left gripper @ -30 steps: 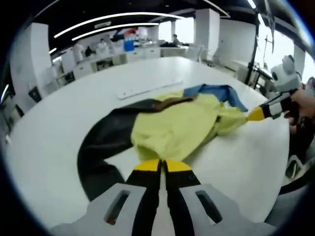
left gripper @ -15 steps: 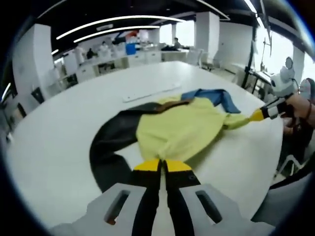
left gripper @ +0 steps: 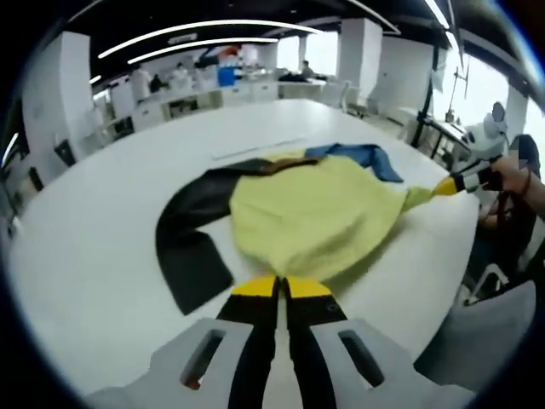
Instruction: Fold the garment on the visible template until the final outline fits inside the template.
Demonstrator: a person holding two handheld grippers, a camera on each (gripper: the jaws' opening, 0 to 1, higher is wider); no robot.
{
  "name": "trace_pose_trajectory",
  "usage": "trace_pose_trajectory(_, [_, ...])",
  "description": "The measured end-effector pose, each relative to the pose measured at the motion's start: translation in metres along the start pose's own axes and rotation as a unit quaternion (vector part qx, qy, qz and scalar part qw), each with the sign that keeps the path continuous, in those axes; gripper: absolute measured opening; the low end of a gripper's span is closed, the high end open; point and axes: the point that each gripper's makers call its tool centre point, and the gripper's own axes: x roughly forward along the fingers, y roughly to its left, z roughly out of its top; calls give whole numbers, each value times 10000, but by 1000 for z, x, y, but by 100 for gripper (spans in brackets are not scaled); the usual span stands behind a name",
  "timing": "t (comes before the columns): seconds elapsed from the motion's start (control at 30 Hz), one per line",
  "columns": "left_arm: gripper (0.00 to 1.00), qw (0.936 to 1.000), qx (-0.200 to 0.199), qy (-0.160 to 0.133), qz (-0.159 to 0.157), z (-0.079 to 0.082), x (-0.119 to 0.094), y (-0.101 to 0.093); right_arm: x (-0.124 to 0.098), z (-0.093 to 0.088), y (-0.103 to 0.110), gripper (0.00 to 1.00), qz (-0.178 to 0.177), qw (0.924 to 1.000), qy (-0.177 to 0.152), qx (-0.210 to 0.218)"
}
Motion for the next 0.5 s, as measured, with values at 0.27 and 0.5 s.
trace_pose_trajectory(0.27, [0,9997,-127,232,-13,-22,-3,-3,-4,-26,-15,0,-138,9994,215,-246])
trace_pose_trajectory(0.5, [0,9979,-324,560,-33,-52,0,-1,-2,-44,-19,0,-117,9995,274,-130])
